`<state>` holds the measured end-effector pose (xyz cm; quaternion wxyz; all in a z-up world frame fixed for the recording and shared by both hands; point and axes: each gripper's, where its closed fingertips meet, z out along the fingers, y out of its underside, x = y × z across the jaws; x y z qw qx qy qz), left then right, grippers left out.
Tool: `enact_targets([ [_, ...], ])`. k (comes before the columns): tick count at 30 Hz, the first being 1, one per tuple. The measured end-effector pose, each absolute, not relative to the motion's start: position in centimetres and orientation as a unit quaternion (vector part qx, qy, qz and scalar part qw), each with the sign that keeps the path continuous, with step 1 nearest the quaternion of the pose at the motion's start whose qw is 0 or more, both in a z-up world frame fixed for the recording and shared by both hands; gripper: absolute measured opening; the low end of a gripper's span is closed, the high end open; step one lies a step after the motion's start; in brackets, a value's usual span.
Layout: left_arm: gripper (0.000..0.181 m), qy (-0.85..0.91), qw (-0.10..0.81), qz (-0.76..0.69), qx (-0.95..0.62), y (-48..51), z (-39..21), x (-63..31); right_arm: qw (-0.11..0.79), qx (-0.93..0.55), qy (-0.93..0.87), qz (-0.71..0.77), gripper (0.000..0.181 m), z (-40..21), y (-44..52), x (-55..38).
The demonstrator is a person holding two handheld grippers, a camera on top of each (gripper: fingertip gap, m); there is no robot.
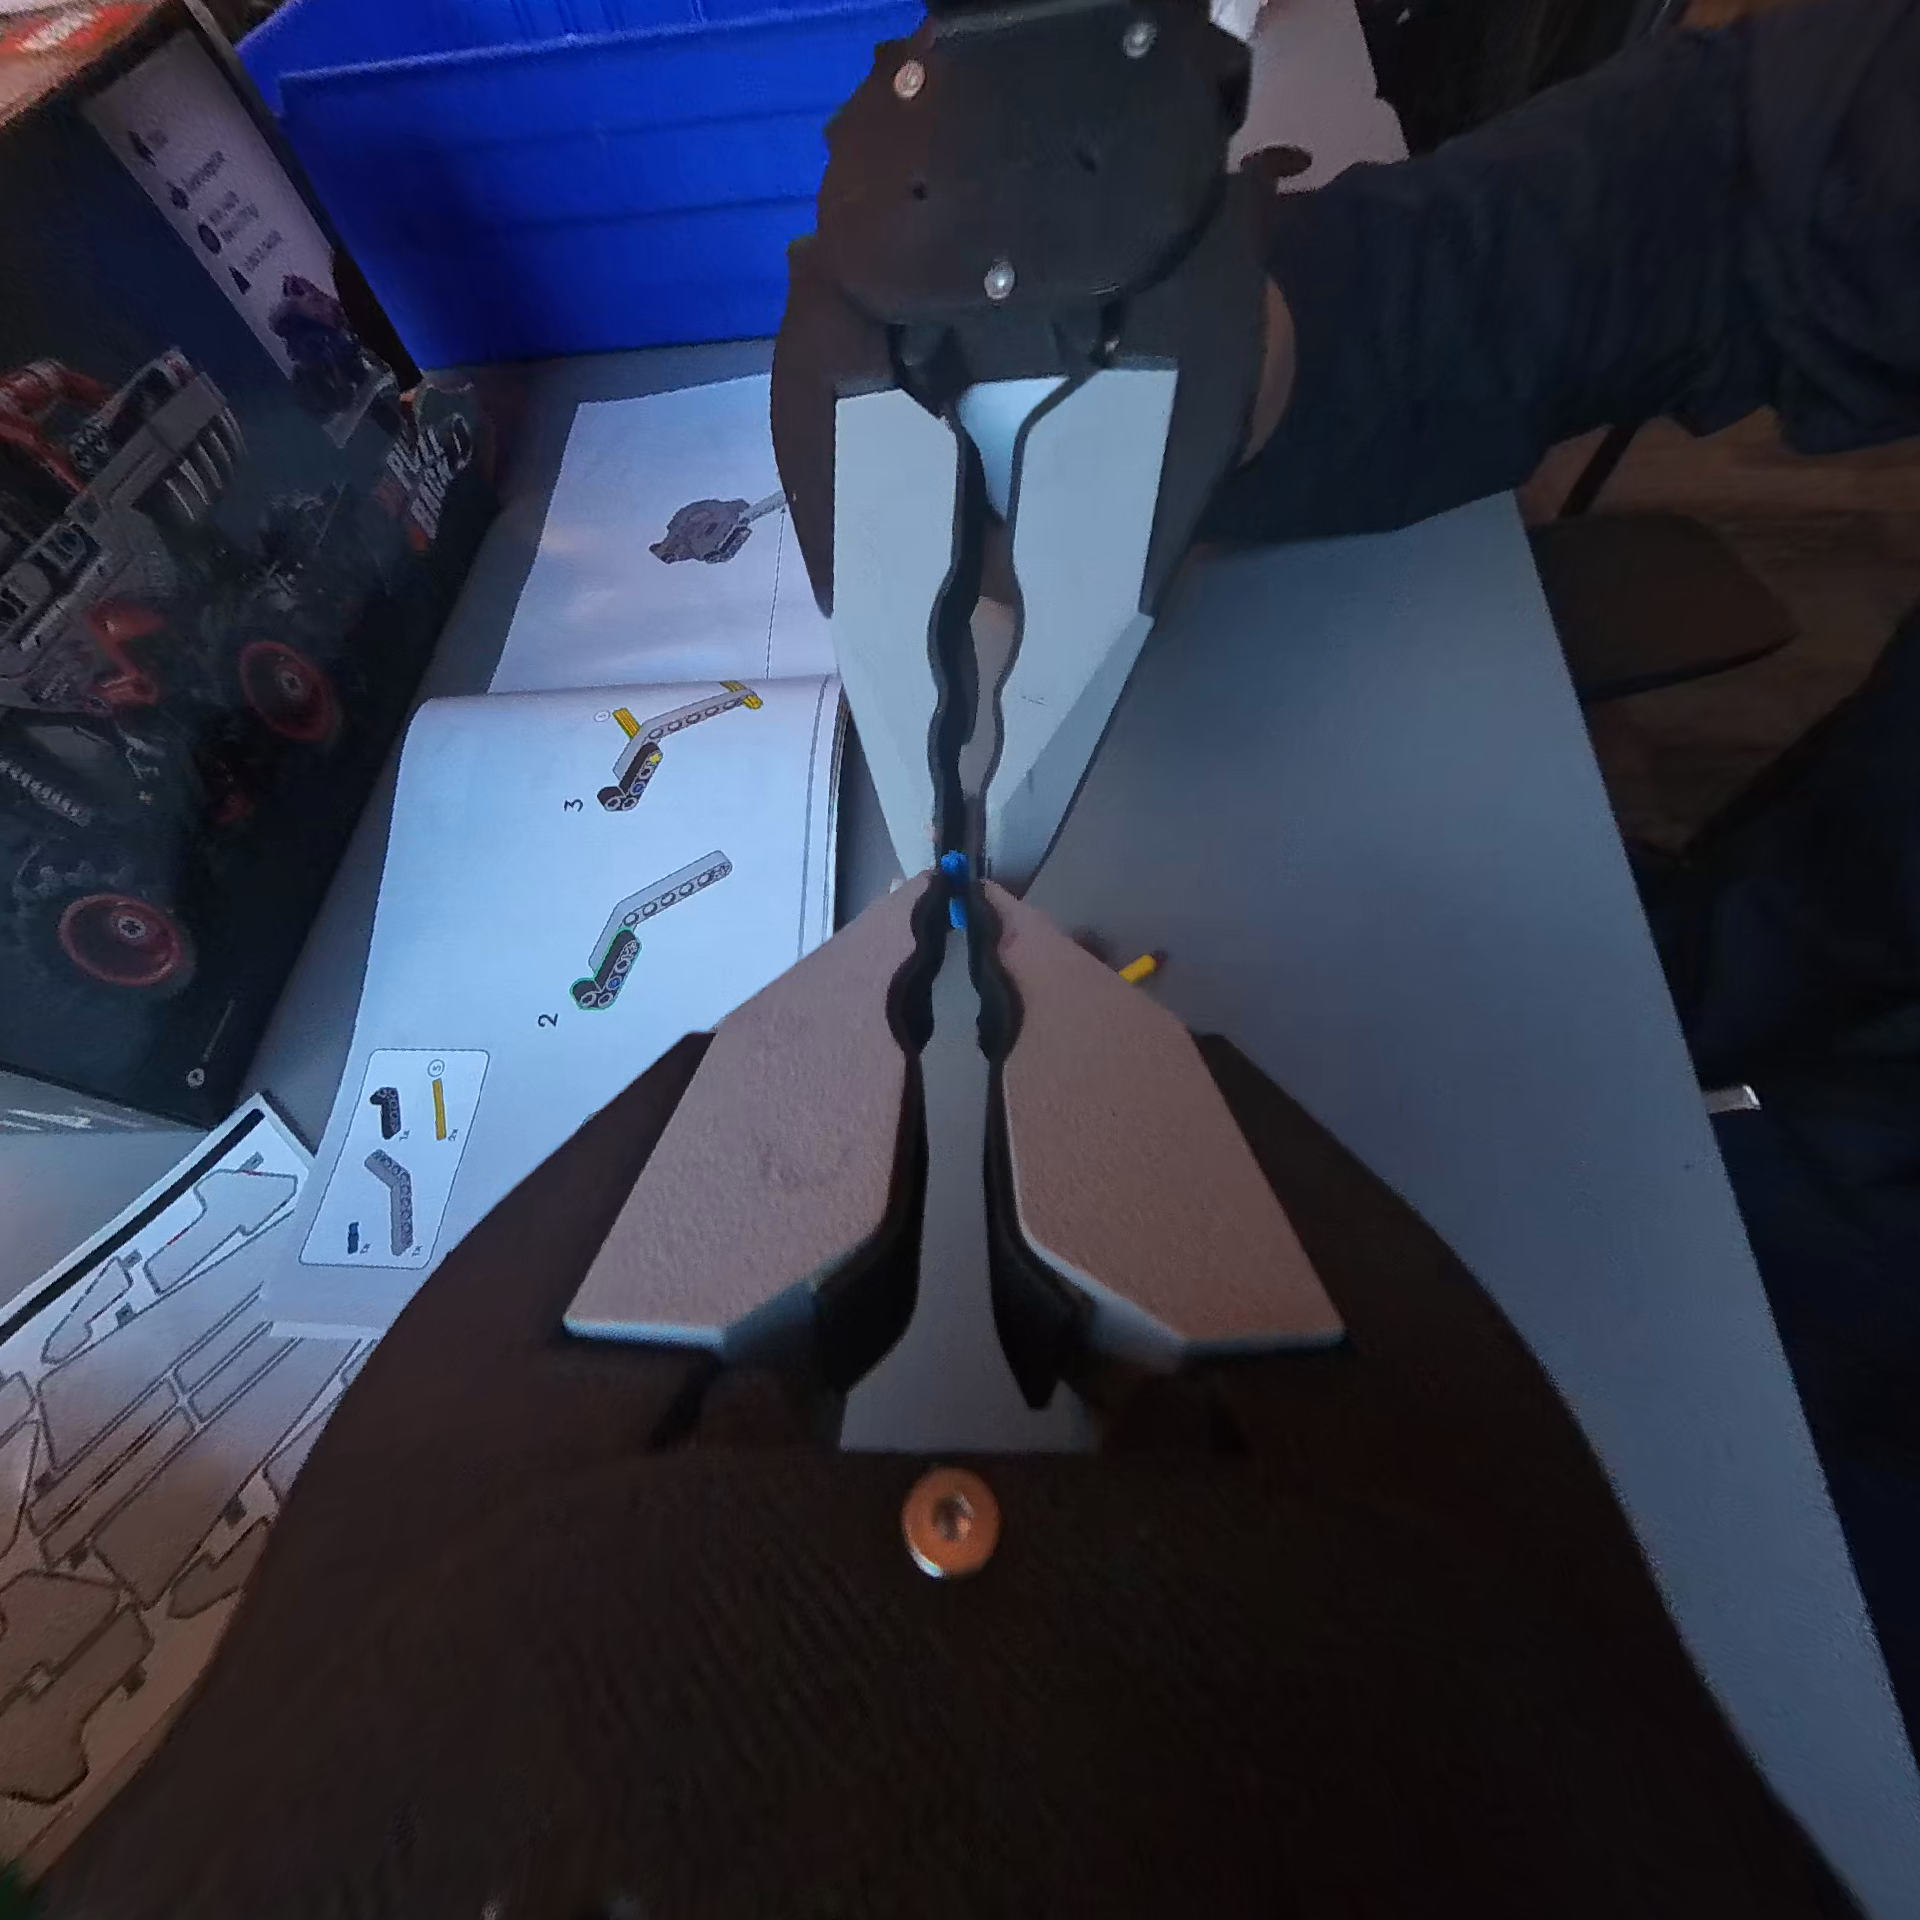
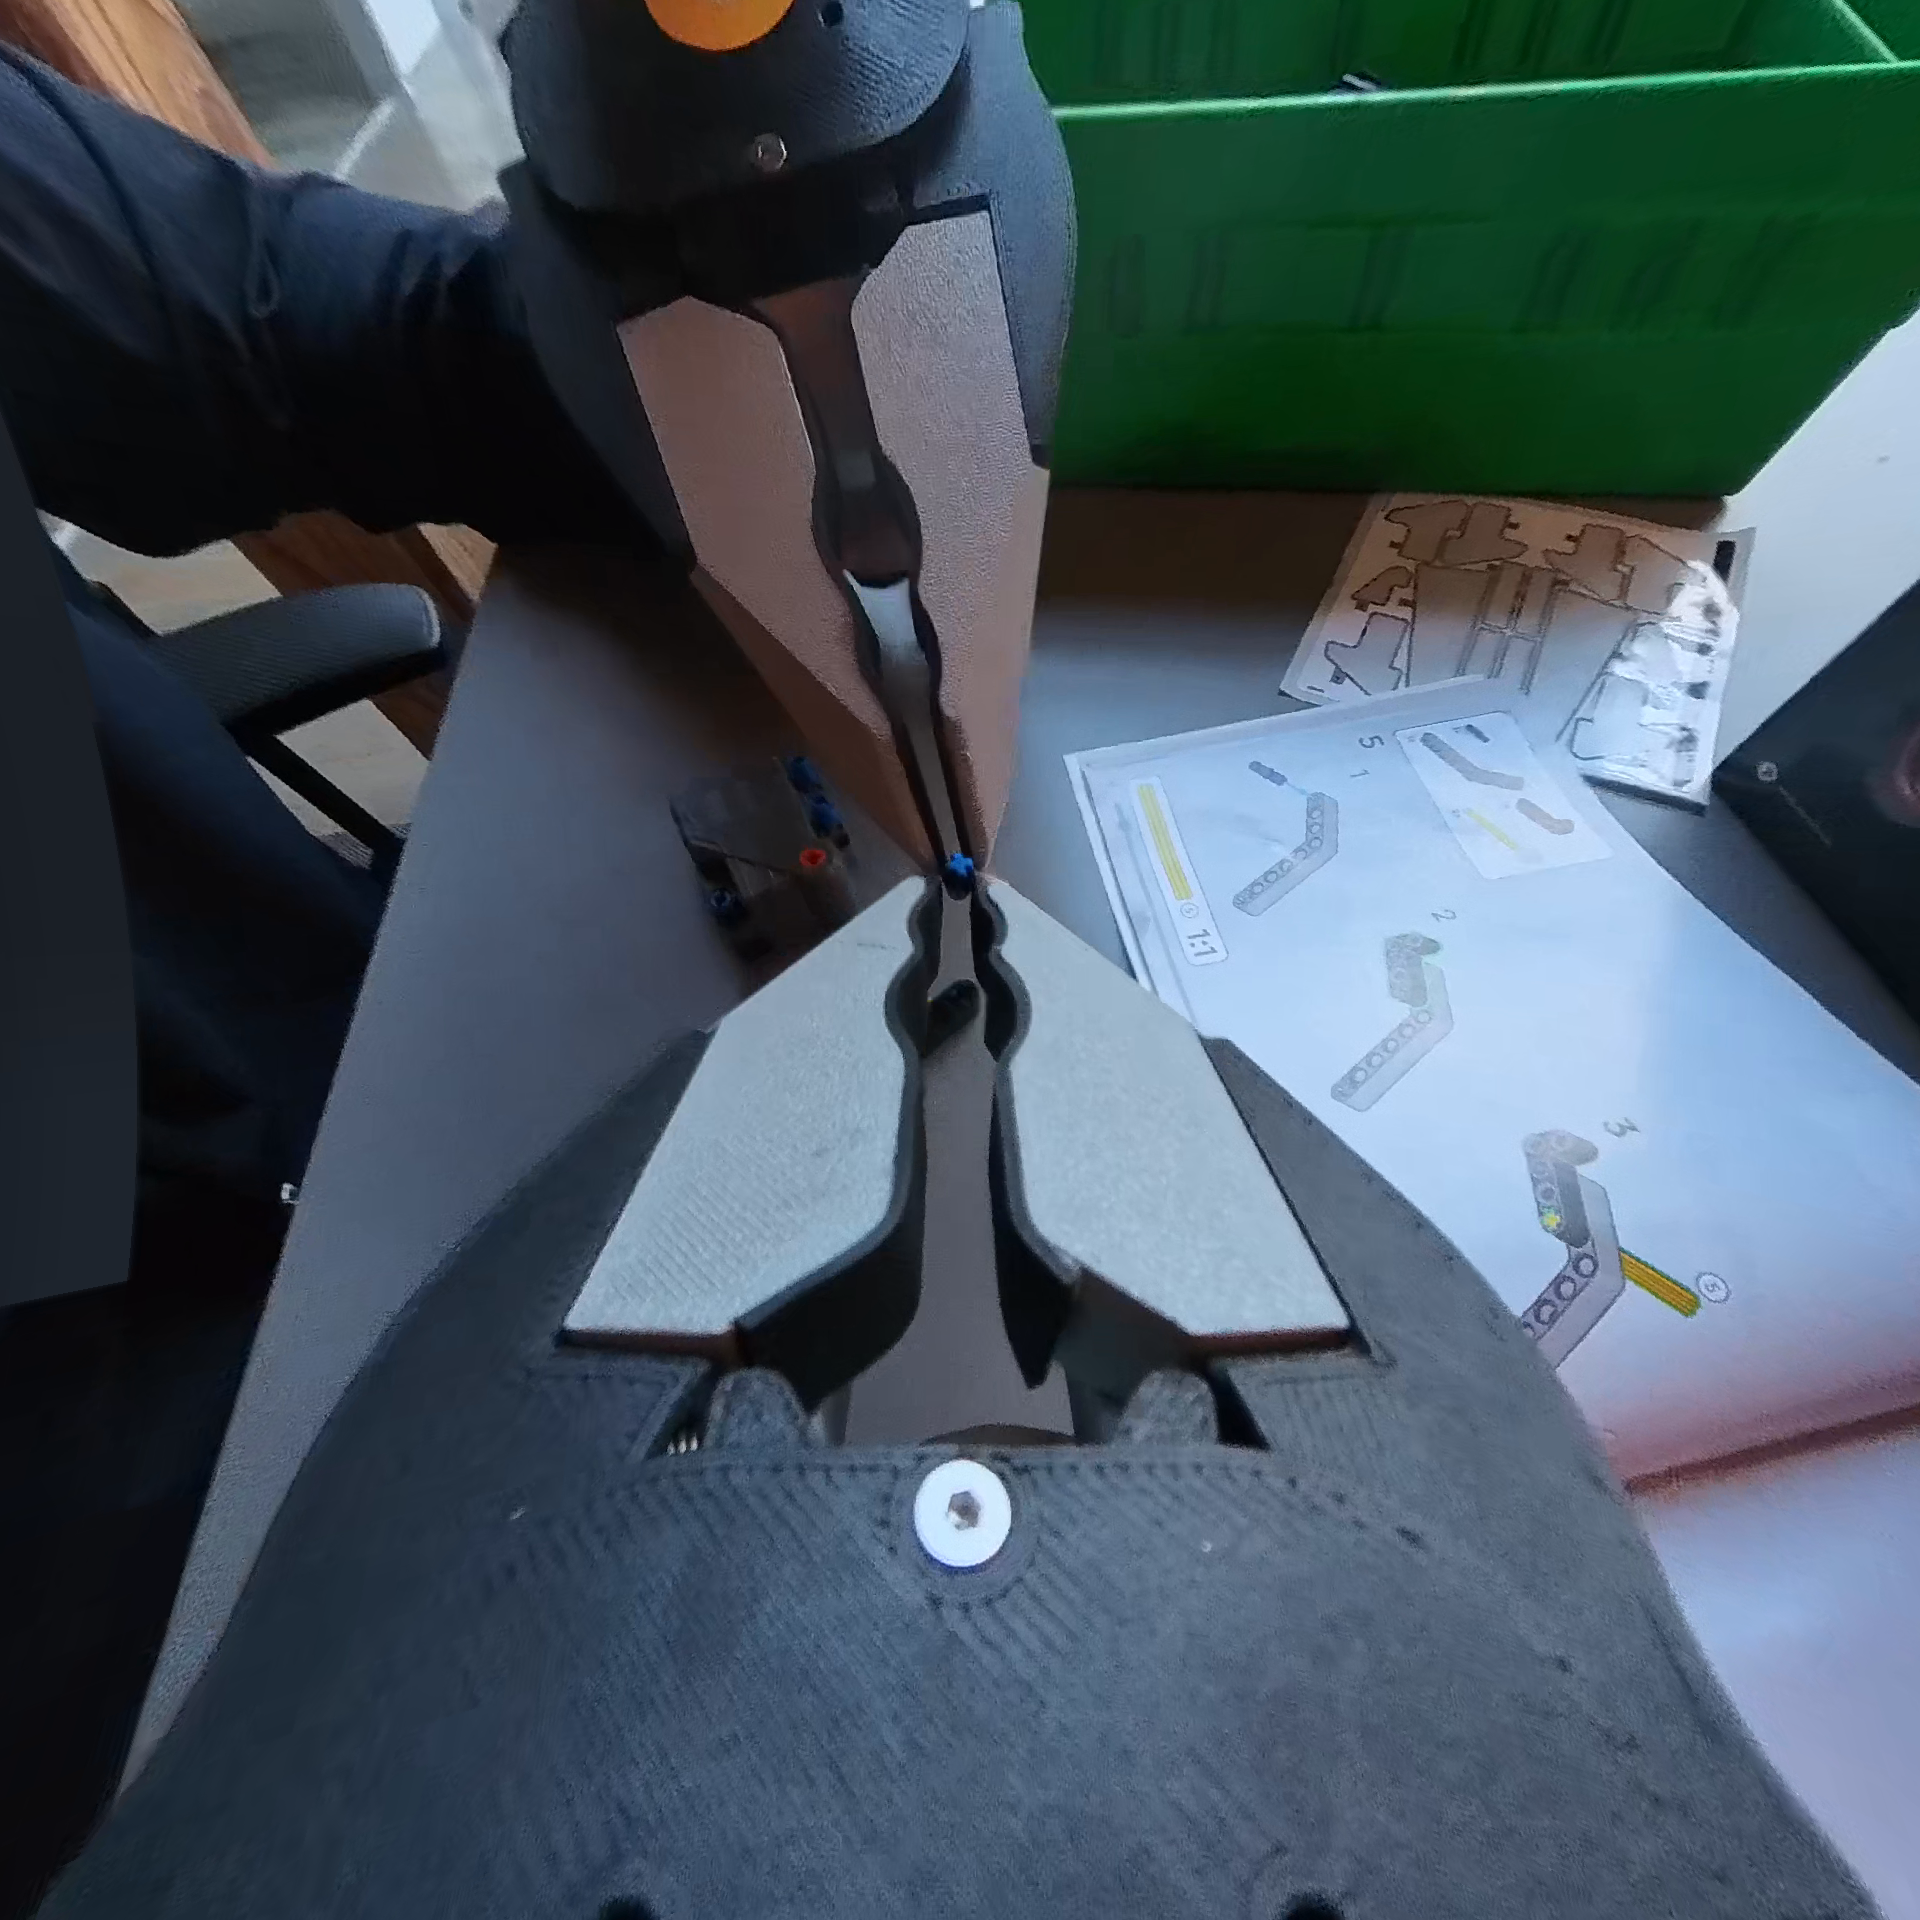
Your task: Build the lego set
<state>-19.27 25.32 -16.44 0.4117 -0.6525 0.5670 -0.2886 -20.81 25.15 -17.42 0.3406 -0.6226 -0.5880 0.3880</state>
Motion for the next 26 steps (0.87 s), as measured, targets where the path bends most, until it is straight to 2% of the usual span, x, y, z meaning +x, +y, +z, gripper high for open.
enact_targets([
  [17,0.000,0.564,0.421,-0.260,-0.661,26.2,-16.7,-19.7,0.362,-0.628,-0.577,0.377,0.001,-17.1,26.0,-20.7],
  [22,0.000,0.567,0.454,-0.242,-0.644,26.4,-15.7,-19.7,0.333,-0.638,-0.529,0.449,0.002,-16.0,26.3,-20.4],
  [26,0.013,0.565,0.504,-0.205,-0.620,26.8,-14.4,-19.6,0.278,-0.632,-0.456,0.561,0.001,-14.2,26.2,-20.3],
])
